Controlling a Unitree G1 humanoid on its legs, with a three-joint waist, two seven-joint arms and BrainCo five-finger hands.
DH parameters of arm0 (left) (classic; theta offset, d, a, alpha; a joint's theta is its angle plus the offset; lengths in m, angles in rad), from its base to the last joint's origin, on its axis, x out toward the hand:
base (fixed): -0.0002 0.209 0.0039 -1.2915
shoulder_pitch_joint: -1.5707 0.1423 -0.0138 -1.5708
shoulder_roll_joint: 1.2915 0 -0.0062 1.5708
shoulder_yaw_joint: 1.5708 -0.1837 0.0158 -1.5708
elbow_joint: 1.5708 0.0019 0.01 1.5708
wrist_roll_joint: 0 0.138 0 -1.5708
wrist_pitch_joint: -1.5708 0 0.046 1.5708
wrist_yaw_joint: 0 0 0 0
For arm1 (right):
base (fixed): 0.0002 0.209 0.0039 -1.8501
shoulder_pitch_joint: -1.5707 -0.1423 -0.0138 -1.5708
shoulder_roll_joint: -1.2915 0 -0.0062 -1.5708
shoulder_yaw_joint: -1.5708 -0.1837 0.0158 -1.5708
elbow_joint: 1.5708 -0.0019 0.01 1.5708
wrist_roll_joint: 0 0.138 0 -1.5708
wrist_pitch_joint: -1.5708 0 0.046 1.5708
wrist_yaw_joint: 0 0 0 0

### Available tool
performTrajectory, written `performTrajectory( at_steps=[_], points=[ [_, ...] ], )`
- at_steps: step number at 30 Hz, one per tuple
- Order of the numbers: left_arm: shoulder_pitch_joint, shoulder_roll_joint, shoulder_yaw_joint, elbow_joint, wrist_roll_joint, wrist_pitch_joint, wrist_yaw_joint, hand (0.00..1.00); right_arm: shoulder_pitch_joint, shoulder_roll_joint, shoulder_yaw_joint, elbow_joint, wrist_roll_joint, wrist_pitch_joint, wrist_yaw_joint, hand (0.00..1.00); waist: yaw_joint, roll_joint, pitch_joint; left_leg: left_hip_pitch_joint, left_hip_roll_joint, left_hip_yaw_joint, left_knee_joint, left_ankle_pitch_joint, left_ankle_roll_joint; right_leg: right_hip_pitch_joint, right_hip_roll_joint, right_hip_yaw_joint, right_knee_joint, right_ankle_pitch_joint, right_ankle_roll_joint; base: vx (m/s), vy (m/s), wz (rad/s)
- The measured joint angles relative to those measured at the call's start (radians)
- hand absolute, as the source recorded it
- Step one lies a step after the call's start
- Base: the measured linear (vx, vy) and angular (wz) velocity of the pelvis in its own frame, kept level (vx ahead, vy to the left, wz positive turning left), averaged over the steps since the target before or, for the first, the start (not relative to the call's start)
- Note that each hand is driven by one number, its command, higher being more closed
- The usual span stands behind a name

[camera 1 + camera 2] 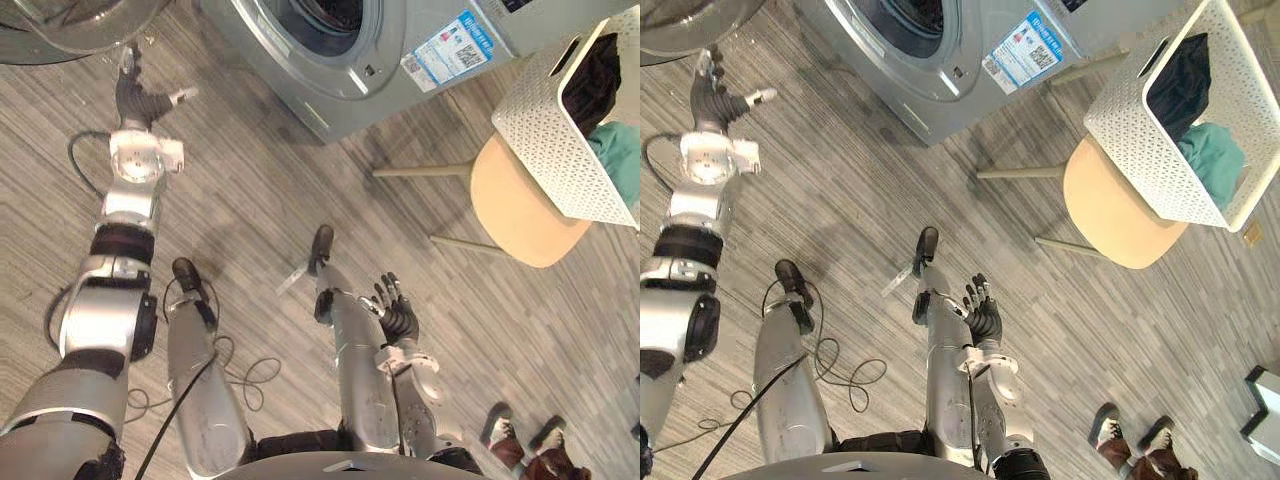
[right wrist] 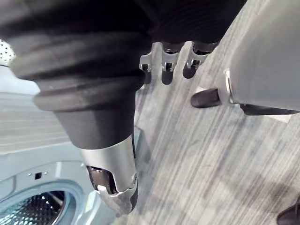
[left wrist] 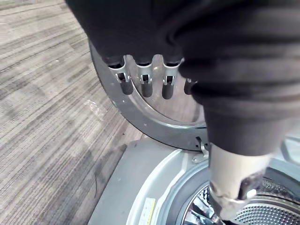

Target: Pick up the laundry basket with both hands and put the clothes into the washing machine.

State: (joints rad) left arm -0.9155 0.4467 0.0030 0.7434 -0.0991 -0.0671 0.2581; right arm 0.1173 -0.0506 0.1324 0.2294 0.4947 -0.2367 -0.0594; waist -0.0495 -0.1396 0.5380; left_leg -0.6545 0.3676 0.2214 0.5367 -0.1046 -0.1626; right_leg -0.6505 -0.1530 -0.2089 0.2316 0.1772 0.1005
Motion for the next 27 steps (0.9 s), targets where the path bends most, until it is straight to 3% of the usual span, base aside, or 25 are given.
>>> performTrajectory(
  at_steps=[3, 7, 9, 12, 15, 17, 20, 24, 27],
  points=[
    [0.171, -0.051, 0.002, -0.162, -0.031, -0.021, 0.003, 0.00, 0.022, 0.000, -0.020, -0.044, -0.076, 0.000, -0.026, 0.00, 0.025, 0.014, 0.001, 0.070, -0.002, 0.025, 0.000, -0.007, 0.003, 0.032, -0.007, 0.020, 0.043, -0.028, 0.001, 0.02, 0.012, -0.06],
    [0.497, -0.228, 0.003, -0.406, -0.173, -0.119, 0.013, 0.00, 0.064, -0.026, -0.089, -0.064, -0.199, 0.005, -0.083, 0.00, 0.057, 0.063, 0.003, 0.218, -0.006, 0.054, -0.001, -0.043, 0.004, 0.131, -0.017, 0.041, 0.102, -0.086, 0.006, 0.02, 0.022, -0.07],
    [0.592, -0.284, 0.001, -0.447, -0.205, -0.142, -0.003, 0.00, 0.076, -0.038, -0.117, -0.055, -0.215, 0.005, -0.083, 0.00, 0.059, 0.087, 0.001, 0.262, -0.009, 0.059, -0.005, -0.060, 0.010, 0.167, -0.019, 0.045, 0.108, -0.097, 0.012, 0.01, 0.013, -0.05],
    [0.760, -0.360, -0.015, -0.453, -0.263, -0.153, -0.043, 0.00, 0.073, -0.041, -0.177, 0.061, -0.227, 0.007, -0.083, 0.00, 0.061, 0.114, -0.011, 0.383, -0.055, 0.078, -0.093, -0.064, 0.002, 0.238, -0.034, 0.064, 0.084, -0.109, 0.012, 0.03, 0.010, -0.08],
    [0.846, -0.369, -0.053, -0.417, -0.273, -0.153, -0.082, 0.00, 0.079, -0.041, -0.210, 0.181, -0.227, 0.032, -0.076, 0.00, 0.043, 0.146, -0.039, 0.463, -0.095, 0.051, -0.178, -0.036, 0.004, 0.310, -0.038, 0.060, 0.034, -0.095, 0.022, 0.05, -0.007, 0.03],
    [0.884, -0.376, -0.068, -0.328, -0.271, -0.149, -0.112, 0.00, 0.081, -0.041, -0.225, 0.269, -0.227, 0.051, -0.065, 0.00, 0.026, 0.171, -0.116, 0.487, -0.110, 0.051, -0.233, -0.012, 0.010, 0.340, -0.040, 0.054, -0.014, -0.089, 0.023, 0.06, 0.001, 0.07],
    [0.920, -0.377, -0.077, -0.235, -0.267, -0.144, -0.123, 0.00, 0.103, -0.034, -0.222, 0.317, -0.227, 0.066, -0.040, 0.00, 0.020, 0.187, -0.193, 0.561, -0.127, 0.051, -0.305, 0.005, 0.006, 0.420, -0.042, 0.040, -0.075, -0.079, 0.037, 0.11, 0.026, 0.07],
    [0.967, -0.375, -0.072, -0.141, -0.228, -0.124, -0.129, 0.00, 0.116, -0.035, -0.224, 0.358, -0.227, 0.075, -0.014, 0.00, 0.023, 0.183, -0.280, 0.631, -0.147, 0.052, -0.376, 0.022, -0.002, 0.490, -0.048, 0.029, -0.132, -0.066, 0.047, 0.13, 0.052, 0.07],
    [0.998, -0.375, -0.071, -0.098, -0.213, -0.102, -0.129, 0.00, 0.116, -0.033, -0.224, 0.386, -0.228, 0.091, -0.009, 0.00, 0.028, 0.180, -0.309, 0.674, -0.158, 0.050, -0.399, 0.028, -0.005, 0.533, -0.051, 0.026, -0.156, -0.063, 0.052, 0.10, 0.039, 0.02]
  ],
)
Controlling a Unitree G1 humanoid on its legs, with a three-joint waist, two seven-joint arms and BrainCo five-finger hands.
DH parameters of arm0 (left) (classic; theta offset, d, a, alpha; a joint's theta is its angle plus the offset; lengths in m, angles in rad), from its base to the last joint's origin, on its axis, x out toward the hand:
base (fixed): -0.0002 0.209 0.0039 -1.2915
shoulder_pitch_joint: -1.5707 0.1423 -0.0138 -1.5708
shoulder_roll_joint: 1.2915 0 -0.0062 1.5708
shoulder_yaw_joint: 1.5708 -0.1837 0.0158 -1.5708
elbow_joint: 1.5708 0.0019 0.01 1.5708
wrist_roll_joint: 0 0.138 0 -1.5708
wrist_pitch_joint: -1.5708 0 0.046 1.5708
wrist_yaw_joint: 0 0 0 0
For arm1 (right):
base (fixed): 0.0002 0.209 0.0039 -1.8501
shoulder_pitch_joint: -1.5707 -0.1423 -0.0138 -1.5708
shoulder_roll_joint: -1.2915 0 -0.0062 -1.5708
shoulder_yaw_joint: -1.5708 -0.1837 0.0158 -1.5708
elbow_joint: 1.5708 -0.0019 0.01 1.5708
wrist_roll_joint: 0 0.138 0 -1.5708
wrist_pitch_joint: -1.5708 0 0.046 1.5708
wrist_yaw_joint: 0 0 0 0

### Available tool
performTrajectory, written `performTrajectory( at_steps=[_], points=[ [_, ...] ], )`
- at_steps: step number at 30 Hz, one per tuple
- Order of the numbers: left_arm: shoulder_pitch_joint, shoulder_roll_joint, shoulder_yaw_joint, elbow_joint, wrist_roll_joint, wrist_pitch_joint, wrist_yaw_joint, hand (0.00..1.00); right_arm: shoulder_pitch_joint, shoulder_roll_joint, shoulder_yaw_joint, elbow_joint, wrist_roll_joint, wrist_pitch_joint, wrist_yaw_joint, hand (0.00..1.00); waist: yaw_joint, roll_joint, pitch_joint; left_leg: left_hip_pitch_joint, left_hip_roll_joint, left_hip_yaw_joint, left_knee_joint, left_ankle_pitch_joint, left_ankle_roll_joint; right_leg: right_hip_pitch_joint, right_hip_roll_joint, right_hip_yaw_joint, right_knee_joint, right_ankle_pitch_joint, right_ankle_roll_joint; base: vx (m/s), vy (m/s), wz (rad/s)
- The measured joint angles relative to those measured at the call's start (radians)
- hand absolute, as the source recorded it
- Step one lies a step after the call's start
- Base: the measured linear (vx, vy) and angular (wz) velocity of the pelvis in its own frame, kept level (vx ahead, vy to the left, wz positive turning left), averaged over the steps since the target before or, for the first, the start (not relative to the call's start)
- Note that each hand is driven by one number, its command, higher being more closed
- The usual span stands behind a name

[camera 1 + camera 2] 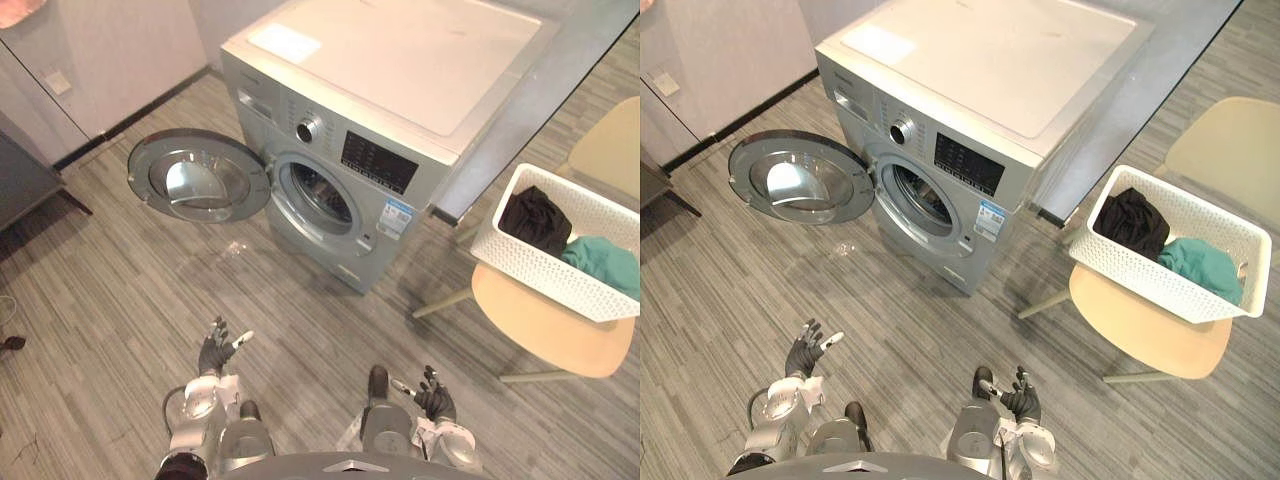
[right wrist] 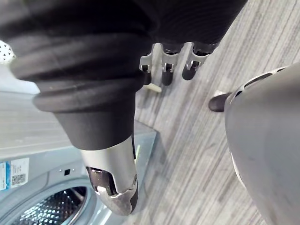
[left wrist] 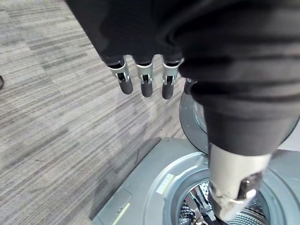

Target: Pick up the laundry basket with both hands and put the clothes into the washing machine.

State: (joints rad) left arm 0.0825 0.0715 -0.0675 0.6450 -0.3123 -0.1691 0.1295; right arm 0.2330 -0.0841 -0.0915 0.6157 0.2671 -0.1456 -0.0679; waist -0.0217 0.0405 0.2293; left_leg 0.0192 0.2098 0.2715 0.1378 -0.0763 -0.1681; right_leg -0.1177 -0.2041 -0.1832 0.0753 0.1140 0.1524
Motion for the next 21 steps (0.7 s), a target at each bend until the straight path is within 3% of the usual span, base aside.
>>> performTrajectory(
  at_steps=[12, 20, 21],
  points=[
    [0.048, -0.013, 0.026, 0.096, 0.013, 0.021, -0.005, 0.00, 0.019, 0.026, -0.032, 0.081, 0.000, 0.020, 0.003, 0.00, -0.004, -0.014, -0.100, 0.069, -0.015, -0.034, -0.054, 0.009, -0.001, 0.092, -0.002, -0.032, -0.065, 0.004, 0.005, 0.03, 0.008, 0.04],
    [0.052, -0.015, 0.026, 0.149, 0.013, 0.032, -0.002, 0.00, 0.017, 0.027, -0.038, 0.110, 0.001, 0.021, 0.002, 0.00, -0.002, -0.022, -0.118, 0.072, -0.018, -0.055, -0.056, 0.014, 0.001, 0.127, -0.002, -0.051, -0.109, 0.028, -0.001, -0.03, -0.004, 0.06],
    [0.067, -0.036, 0.026, 0.192, 0.012, 0.039, -0.002, 0.00, 0.019, 0.027, -0.052, 0.165, 0.001, 0.023, 0.001, 0.00, -0.004, -0.038, -0.168, 0.121, -0.027, -0.057, -0.102, 0.020, 0.001, 0.171, -0.001, -0.051, -0.144, 0.027, 0.002, 0.00, 0.000, 0.00]
  ],
)
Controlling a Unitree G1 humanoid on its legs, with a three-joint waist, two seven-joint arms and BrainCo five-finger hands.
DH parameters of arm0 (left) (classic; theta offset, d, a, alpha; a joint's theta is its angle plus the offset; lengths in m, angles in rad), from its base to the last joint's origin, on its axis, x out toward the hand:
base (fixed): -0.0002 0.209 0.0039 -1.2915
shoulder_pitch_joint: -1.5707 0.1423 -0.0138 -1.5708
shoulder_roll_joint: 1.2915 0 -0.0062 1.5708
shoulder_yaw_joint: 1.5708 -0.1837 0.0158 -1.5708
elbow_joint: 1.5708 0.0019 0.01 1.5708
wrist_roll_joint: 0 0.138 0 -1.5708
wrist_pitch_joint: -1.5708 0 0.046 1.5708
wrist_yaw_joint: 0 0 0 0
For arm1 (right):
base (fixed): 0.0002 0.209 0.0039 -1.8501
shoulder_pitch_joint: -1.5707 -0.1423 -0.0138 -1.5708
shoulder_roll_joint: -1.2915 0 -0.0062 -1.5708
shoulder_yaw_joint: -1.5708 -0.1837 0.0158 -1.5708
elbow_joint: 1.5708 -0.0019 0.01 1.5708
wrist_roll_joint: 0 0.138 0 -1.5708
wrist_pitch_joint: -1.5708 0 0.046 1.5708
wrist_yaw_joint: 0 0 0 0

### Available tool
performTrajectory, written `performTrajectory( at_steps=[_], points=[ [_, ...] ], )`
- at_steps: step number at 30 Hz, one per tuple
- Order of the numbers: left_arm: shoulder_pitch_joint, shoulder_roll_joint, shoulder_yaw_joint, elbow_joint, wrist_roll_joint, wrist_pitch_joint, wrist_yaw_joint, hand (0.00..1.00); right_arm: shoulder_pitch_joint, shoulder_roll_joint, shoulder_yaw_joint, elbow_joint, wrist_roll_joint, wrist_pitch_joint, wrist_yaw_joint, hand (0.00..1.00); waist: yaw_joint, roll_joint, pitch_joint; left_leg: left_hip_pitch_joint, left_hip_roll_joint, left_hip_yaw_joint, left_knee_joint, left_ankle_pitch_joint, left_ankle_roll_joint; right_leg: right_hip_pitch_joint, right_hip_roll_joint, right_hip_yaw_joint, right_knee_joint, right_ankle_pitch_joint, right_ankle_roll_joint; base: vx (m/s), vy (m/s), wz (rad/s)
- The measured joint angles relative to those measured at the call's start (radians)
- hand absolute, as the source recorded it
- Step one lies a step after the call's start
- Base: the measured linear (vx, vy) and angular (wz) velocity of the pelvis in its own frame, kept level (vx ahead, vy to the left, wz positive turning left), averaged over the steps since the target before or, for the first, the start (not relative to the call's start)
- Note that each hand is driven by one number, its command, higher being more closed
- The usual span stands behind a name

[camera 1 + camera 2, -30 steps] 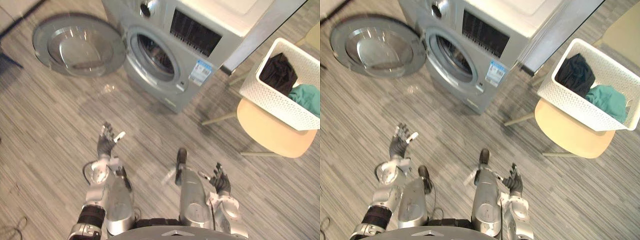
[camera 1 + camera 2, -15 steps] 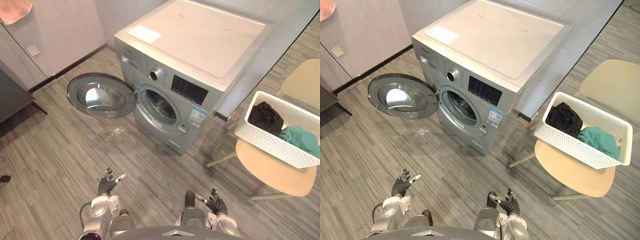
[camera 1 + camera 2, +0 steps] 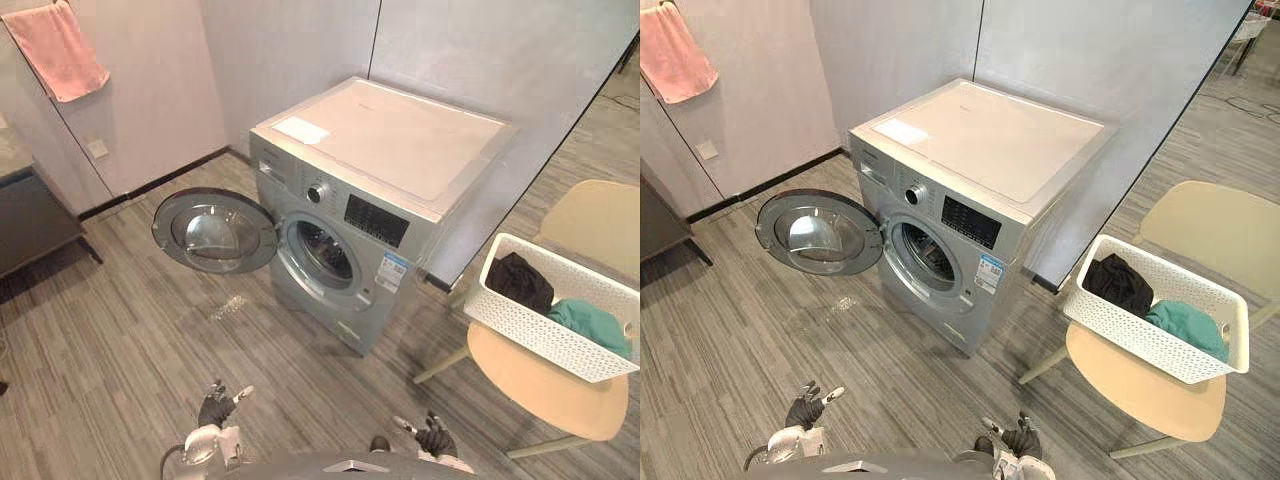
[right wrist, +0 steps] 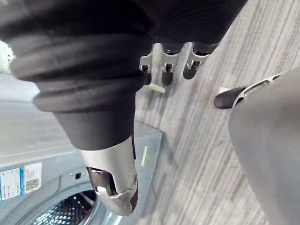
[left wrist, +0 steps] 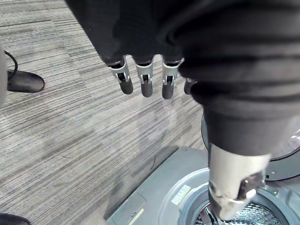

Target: Pick up the laundry basket with both hands and put the clothes into the washing machine.

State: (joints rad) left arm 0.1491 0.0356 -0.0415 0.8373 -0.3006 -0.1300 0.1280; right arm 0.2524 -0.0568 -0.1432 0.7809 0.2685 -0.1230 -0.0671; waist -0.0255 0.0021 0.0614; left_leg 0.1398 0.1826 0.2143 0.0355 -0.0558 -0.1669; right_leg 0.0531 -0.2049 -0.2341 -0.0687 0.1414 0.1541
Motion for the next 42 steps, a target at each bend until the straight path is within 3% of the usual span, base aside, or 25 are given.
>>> performTrajectory(
  at_steps=[5, 8, 14, 16, 17, 18, 20, 21, 23, 24, 25, 26, 27, 28, 29, 30, 32, 34, 35, 37, 38, 39, 41, 42],
  points=[
    [0.001, 0.000, 0.000, -0.006, 0.000, 0.000, 0.000, 0.00, 0.000, 0.000, 0.000, 0.000, 0.000, 0.000, 0.000, 0.00, 0.001, -0.006, -0.001, -0.012, 0.000, -0.002, -0.003, 0.000, 0.000, -0.012, -0.001, -0.006, 0.003, -0.005, 0.005, 0.00, 0.000, 0.01],
    [0.014, -0.001, 0.001, -0.116, -0.001, 0.001, 0.000, 0.00, -0.016, 0.012, -0.007, -0.002, 0.004, 0.000, 0.000, 0.00, 0.003, -0.006, -0.018, -0.077, -0.003, 0.005, -0.016, -0.002, 0.008, -0.094, -0.006, -0.007, 0.033, -0.017, 0.003, -0.02, 0.003, 0.05],
    [0.040, -0.015, 0.002, -0.337, -0.013, 0.001, 0.000, 0.00, -0.048, 0.013, -0.078, -0.055, 0.063, -0.006, 0.002, 0.00, 0.000, -0.002, 0.018, -0.098, -0.005, 0.033, -0.021, -0.011, 0.016, -0.130, -0.011, 0.003, 0.058, -0.054, 0.006, 0.05, 0.019, -0.01],
    [0.032, -0.015, 0.006, -0.395, -0.023, 0.000, 0.002, 0.00, -0.069, 0.012, -0.093, -0.068, 0.101, -0.018, 0.002, 0.00, -0.003, -0.004, 0.028, -0.175, 0.014, 0.032, 0.110, -0.059, 0.009, -0.168, -0.010, 0.022, 0.081, -0.054, 0.002, 0.10, 0.029, -0.20],
    [0.011, -0.026, 0.017, -0.412, -0.034, -0.002, 0.008, 0.00, -0.105, 0.007, -0.093, -0.071, 0.123, -0.028, 0.002, 0.00, 0.002, 0.003, 0.050, -0.236, 0.051, 0.027, 0.267, -0.110, 0.002, -0.194, 0.011, 0.050, 0.105, -0.037, 0.012, 0.10, 0.012, -0.70],
    [-0.003, -0.028, 0.033, -0.416, -0.047, -0.001, 0.021, 0.00, -0.132, 0.009, -0.083, -0.090, 0.137, -0.030, 0.001, 0.00, 0.005, 0.009, 0.063, -0.297, 0.087, -0.009, 0.416, -0.151, 0.018, -0.218, 0.042, 0.096, 0.122, -0.028, 0.001, 0.09, 0.024, -0.86],
    [-0.029, -0.022, 0.031, -0.416, -0.056, -0.002, 0.038, 0.00, -0.147, 0.010, -0.052, -0.140, 0.163, -0.046, 0.000, 0.00, 0.007, -0.004, 0.093, -0.358, 0.076, -0.129, 0.554, -0.231, 0.024, -0.233, 0.066, 0.176, 0.133, -0.013, -0.007, 0.02, 0.114, -1.24],
    [-0.057, -0.030, -0.002, -0.414, -0.064, -0.005, 0.045, 0.00, -0.159, 0.006, -0.050, -0.185, 0.173, -0.060, -0.001, 0.00, 0.011, 0.029, 0.108, -0.345, 0.073, -0.168, 0.550, -0.285, 0.037, -0.239, 0.099, 0.236, 0.129, 0.005, 0.003, -0.03, 0.272, -1.85],
    [-0.121, -0.013, -0.058, -0.385, -0.064, -0.011, 0.042, 0.00, -0.166, 0.025, -0.048, -0.260, 0.178, -0.071, -0.006, 0.00, 0.005, 0.009, 0.118, -0.326, 0.079, -0.105, 0.564, -0.360, 0.027, -0.292, 0.123, 0.332, 0.123, 0.040, 0.019, -0.10, 0.311, -1.73],
    [-0.179, 0.001, -0.082, -0.384, -0.058, -0.011, 0.041, 0.00, -0.169, 0.059, -0.034, -0.319, 0.178, -0.080, -0.007, 0.00, -0.005, -0.029, 0.143, -0.326, 0.071, -0.019, 0.595, -0.382, 0.046, -0.340, 0.120, 0.382, 0.119, 0.103, 0.002, -0.15, 0.240, -1.42],
    [-0.191, 0.004, -0.089, -0.384, -0.046, -0.011, 0.038, 0.00, -0.165, 0.069, -0.021, -0.337, 0.177, -0.080, -0.008, 0.00, -0.009, -0.043, 0.151, -0.319, 0.066, 0.018, 0.601, -0.387, 0.055, -0.356, 0.119, 0.385, 0.112, 0.138, -0.016, -0.18, 0.252, -1.62],
    [-0.203, 0.003, -0.098, -0.385, -0.031, -0.011, 0.033, 0.00, -0.154, 0.084, -0.012, -0.371, 0.177, -0.079, -0.009, 0.00, -0.017, -0.058, 0.159, -0.301, 0.059, 0.067, 0.607, -0.388, 0.066, -0.374, 0.120, 0.370, 0.088, 0.218, -0.055, -0.13, 0.188, -1.39],
    [-0.204, 0.000, -0.112, -0.386, -0.023, -0.010, 0.029, 0.00, -0.134, 0.090, 0.006, -0.412, 0.176, -0.080, -0.009, 0.00, -0.016, -0.055, 0.167, -0.282, 0.056, 0.111, 0.587, -0.374, 0.094, -0.370, 0.125, 0.334, 0.019, 0.329, -0.112, -0.16, 0.201, -1.71],
    [-0.198, -0.008, -0.120, -0.386, -0.002, -0.008, 0.009, 0.00, -0.106, 0.091, 0.028, -0.464, 0.162, -0.081, -0.010, 0.00, -0.016, -0.046, 0.175, -0.229, 0.050, 0.204, 0.519, -0.366, 0.127, -0.389, 0.124, 0.226, 0.074, 0.286, -0.166, -0.09, 0.164, -1.76],
    [-0.186, -0.017, -0.120, -0.388, 0.013, -0.008, -0.003, 0.00, -0.081, 0.092, 0.037, -0.490, 0.155, -0.081, -0.010, 0.00, -0.020, -0.043, 0.180, -0.180, 0.035, 0.268, 0.463, -0.337, 0.141, -0.403, 0.132, 0.143, 0.235, 0.110, -0.163, -0.07, 0.142, -1.41],
    [-0.175, -0.018, -0.124, -0.389, 0.020, -0.008, -0.006, 0.00, -0.072, 0.092, 0.039, -0.500, 0.155, -0.081, -0.010, 0.00, -0.029, -0.034, 0.184, -0.162, 0.032, 0.293, 0.438, -0.327, 0.143, -0.402, 0.142, 0.123, 0.298, 0.049, -0.159, -0.03, 0.121, -1.27],
    [-0.135, -0.011, -0.130, -0.394, 0.041, -0.006, -0.014, 0.00, -0.050, 0.094, 0.044, -0.565, 0.123, -0.081, -0.010, 0.00, -0.039, -0.027, 0.184, -0.134, 0.031, 0.396, 0.397, -0.307, 0.152, -0.396, 0.138, 0.054, 0.479, -0.143, -0.163, -0.06, 0.059, -1.25],
    [-0.119, -0.003, -0.141, -0.395, 0.050, 0.001, -0.034, 0.00, -0.033, 0.094, 0.044, -0.626, 0.084, -0.079, -0.009, 0.00, -0.040, -0.038, 0.178, -0.123, 0.028, 0.453, 0.400, -0.307, 0.152, -0.363, 0.111, 0.018, 0.504, -0.191, -0.163, -0.03, -0.015, -1.04],
    [-0.118, 0.005, -0.160, -0.394, 0.052, 0.006, -0.050, 0.00, -0.010, 0.092, 0.053, -0.694, 0.056, -0.079, -0.009, 0.00, -0.044, -0.033, 0.178, -0.120, 0.015, 0.477, 0.396, -0.305, 0.153, -0.357, 0.119, 0.009, 0.456, -0.177, -0.159, -0.05, -0.053, -1.12],
    [-0.123, 0.004, -0.168, -0.394, 0.087, 0.010, -0.072, 0.00, -0.007, 0.087, 0.064, -0.760, -0.007, -0.078, -0.007, 0.00, -0.054, 0.001, 0.162, -0.120, 0.027, 0.514, 0.361, -0.286, 0.151, -0.334, 0.171, 0.061, 0.309, -0.082, -0.113, -0.05, -0.090, -0.91],
    [-0.135, 0.002, -0.168, -0.395, 0.099, 0.011, -0.081, 0.00, 0.002, 0.087, 0.064, -0.807, -0.031, -0.078, -0.008, 0.00, -0.057, 0.011, 0.163, -0.123, 0.041, 0.529, 0.364, -0.275, 0.155, -0.332, 0.148, 0.049, 0.359, -0.158, -0.172, 0.00, -0.134, -0.30],
    [-0.150, 0.003, -0.179, -0.395, 0.109, 0.011, -0.086, 0.00, 0.017, 0.087, 0.065, -0.824, -0.054, -0.078, -0.008, 0.00, -0.058, 0.005, 0.159, -0.121, 0.042, 0.531, 0.375, -0.274, 0.153, -0.333, 0.092, 0.027, 0.465, -0.235, -0.161, 0.02, -0.148, -0.15],
    [-0.147, 0.007, -0.170, -0.394, 0.110, 0.011, -0.081, 0.00, 0.016, 0.084, 0.101, -0.826, -0.102, -0.075, -0.008, 0.00, -0.045, -0.001, 0.149, -0.123, 0.082, 0.557, 0.434, -0.274, 0.152, -0.321, 0.034, -0.001, 0.503, -0.271, -0.135, 0.02, -0.213, -0.41],
    [-0.131, 0.014, -0.162, -0.394, 0.111, 0.011, -0.069, 0.00, 0.009, 0.085, 0.148, -0.826, -0.120, -0.074, -0.008, 0.00, -0.027, -0.007, 0.145, -0.123, 0.123, 0.576, 0.478, -0.275, 0.152, -0.311, 0.031, -0.003, 0.472, -0.253, -0.100, 0.02, -0.246, -0.69]
  ],
)
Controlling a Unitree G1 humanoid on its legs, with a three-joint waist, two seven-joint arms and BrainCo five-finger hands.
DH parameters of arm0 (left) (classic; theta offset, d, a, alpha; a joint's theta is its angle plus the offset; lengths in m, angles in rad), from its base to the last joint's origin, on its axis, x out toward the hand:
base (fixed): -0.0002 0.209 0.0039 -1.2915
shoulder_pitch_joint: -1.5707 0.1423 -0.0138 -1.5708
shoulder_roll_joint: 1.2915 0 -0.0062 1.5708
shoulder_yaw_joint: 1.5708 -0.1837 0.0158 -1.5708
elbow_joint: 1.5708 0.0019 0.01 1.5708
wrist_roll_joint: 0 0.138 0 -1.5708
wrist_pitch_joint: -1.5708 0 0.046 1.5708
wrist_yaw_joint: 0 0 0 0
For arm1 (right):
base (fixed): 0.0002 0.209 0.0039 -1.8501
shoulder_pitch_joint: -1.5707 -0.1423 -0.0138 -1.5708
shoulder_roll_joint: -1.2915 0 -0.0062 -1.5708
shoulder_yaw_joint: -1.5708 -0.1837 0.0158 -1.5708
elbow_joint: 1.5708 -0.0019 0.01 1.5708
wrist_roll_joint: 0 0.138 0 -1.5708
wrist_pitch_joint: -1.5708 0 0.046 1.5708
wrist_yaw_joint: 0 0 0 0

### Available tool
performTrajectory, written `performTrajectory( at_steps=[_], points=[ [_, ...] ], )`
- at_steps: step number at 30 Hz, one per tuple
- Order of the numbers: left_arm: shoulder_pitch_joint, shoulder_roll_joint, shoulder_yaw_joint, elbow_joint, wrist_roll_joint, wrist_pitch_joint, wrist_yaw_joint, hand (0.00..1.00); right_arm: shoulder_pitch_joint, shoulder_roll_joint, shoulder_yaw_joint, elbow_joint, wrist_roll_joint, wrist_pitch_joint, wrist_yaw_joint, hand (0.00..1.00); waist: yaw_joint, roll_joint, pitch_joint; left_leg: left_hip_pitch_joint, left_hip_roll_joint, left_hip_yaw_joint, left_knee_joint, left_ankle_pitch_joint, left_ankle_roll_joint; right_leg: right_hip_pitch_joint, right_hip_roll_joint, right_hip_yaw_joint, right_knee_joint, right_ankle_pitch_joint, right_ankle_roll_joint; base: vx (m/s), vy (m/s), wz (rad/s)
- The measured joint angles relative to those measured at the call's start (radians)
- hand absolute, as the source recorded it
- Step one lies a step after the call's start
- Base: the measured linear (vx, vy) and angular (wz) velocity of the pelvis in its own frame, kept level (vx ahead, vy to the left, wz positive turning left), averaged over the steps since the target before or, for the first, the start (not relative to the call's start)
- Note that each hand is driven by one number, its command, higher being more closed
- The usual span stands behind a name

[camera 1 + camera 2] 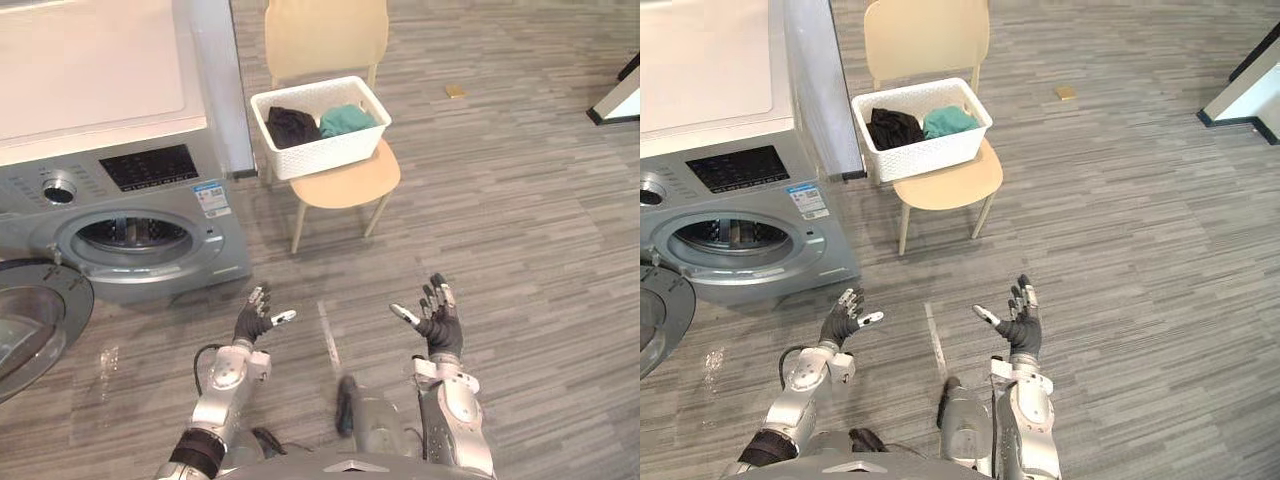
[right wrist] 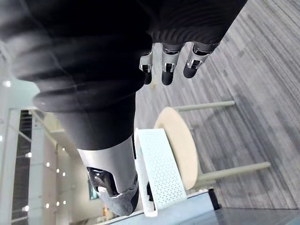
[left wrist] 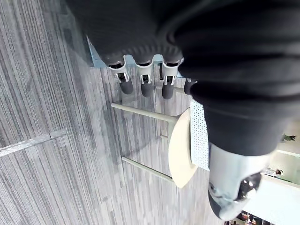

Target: Pick up the laundry basket with both hands and put the clothes into the washing machine.

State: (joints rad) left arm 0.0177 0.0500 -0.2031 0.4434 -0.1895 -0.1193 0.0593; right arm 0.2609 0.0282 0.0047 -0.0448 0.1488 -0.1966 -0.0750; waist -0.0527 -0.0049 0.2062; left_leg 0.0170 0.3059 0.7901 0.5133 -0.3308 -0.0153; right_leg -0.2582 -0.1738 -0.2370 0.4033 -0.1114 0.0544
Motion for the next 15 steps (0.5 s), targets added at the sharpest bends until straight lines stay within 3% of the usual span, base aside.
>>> performTrajectory(
  at_steps=[1, 2, 4, 6, 7, 8, 9, 10, 12, 13, 15],
  points=[
    [0.008, 0.006, 0.004, 0.001, 0.000, 0.000, 0.004, 0.00, -0.001, 0.002, 0.025, 0.000, 0.000, 0.001, 0.000, 0.00, 0.006, -0.008, -0.005, 0.001, 0.016, 0.005, 0.016, 0.000, -0.001, 0.008, 0.009, 0.008, -0.024, 0.008, 0.040, 0.04, -0.297, -0.73],
    [0.018, 0.008, 0.004, 0.005, 0.000, 0.004, 0.013, 0.00, -0.003, 0.000, 0.058, 0.000, 0.000, 0.006, 0.001, 0.00, 0.015, -0.001, -0.007, 0.001, 0.060, 0.000, 0.038, 0.007, -0.018, 0.032, 0.062, 0.008, -0.063, -0.005, 0.033, 0.09, -0.354, -0.65],
    [0.039, -0.011, 0.007, 0.006, -0.002, 0.011, 0.023, 0.00, -0.033, -0.001, 0.077, 0.000, 0.001, 0.009, -0.002, 0.00, 0.021, 0.023, -0.017, 0.006, 0.136, -0.047, 0.060, 0.024, -0.040, 0.053, 0.161, 0.026, -0.096, 0.003, -0.020, 0.12, -0.454, -0.72],
    [0.056, -0.020, 0.021, 0.006, -0.007, 0.015, 0.026, 0.00, -0.044, 0.000, 0.090, 0.000, 0.001, 0.012, -0.012, 0.00, 0.030, 0.019, -0.016, -0.031, 0.165, -0.211, 0.133, 0.037, 0.054, 0.086, 0.219, 0.058, -0.106, -0.002, -0.060, 0.08, -0.334, -0.70],
    [0.077, -0.036, 0.011, 0.007, -0.026, 0.019, 0.032, 0.00, -0.061, -0.010, 0.088, -0.001, 0.000, 0.018, -0.035, 0.00, 0.051, 0.019, -0.018, -0.060, 0.118, -0.448, 0.189, 0.006, 0.033, 0.124, 0.253, 0.089, -0.120, -0.011, -0.084, 0.07, -0.194, -0.69],
    [0.080, -0.037, 0.001, 0.007, -0.027, 0.019, 0.034, 0.00, -0.062, -0.014, 0.084, -0.001, 0.000, 0.021, -0.044, 0.00, 0.055, 0.018, -0.020, -0.074, 0.085, -0.510, 0.203, -0.018, 0.006, 0.136, 0.260, 0.101, -0.129, -0.020, -0.097, 0.08, -0.206, -0.63],
    [0.085, -0.042, -0.001, 0.007, -0.028, 0.020, 0.037, 0.00, -0.066, -0.019, 0.069, -0.001, 0.000, 0.026, -0.054, 0.00, 0.053, 0.018, -0.020, -0.117, 0.014, -0.575, 0.216, -0.056, -0.020, 0.160, 0.267, 0.118, -0.149, -0.033, -0.126, 0.07, -0.156, -0.26],
    [0.094, -0.045, 0.001, 0.003, -0.028, 0.020, 0.037, 0.00, -0.073, -0.030, 0.058, -0.001, 0.000, 0.033, -0.083, 0.00, 0.060, 0.020, -0.021, -0.179, -0.066, -0.601, 0.198, -0.069, -0.023, 0.177, 0.263, 0.129, -0.176, -0.027, -0.143, 0.05, -0.134, -0.21],
    [0.107, -0.048, 0.003, -0.009, -0.027, 0.021, 0.038, 0.00, -0.090, -0.048, 0.037, -0.007, -0.017, 0.052, -0.117, 0.00, 0.092, 0.034, -0.033, -0.254, -0.157, -0.577, 0.104, -0.057, -0.020, 0.190, 0.262, 0.138, -0.228, -0.011, -0.164, 0.04, -0.045, -0.40],
    [0.115, -0.049, 0.003, -0.012, -0.027, 0.021, 0.039, 0.00, -0.095, -0.050, 0.029, -0.011, -0.036, 0.056, -0.129, 0.00, 0.108, 0.041, -0.037, -0.269, -0.174, -0.560, 0.046, -0.039, -0.015, 0.194, 0.261, 0.138, -0.243, -0.004, -0.159, 0.09, 0.015, -0.74],
    [0.131, -0.038, 0.004, -0.014, -0.024, 0.034, 0.042, 0.00, -0.122, -0.041, 0.024, -0.036, -0.087, 0.093, -0.179, 0.00, 0.137, 0.045, -0.054, -0.266, -0.211, -0.537, -0.065, 0.100, 0.024, 0.229, 0.256, 0.152, -0.302, 0.019, -0.104, 0.17, 0.037, -0.54]
  ],
)
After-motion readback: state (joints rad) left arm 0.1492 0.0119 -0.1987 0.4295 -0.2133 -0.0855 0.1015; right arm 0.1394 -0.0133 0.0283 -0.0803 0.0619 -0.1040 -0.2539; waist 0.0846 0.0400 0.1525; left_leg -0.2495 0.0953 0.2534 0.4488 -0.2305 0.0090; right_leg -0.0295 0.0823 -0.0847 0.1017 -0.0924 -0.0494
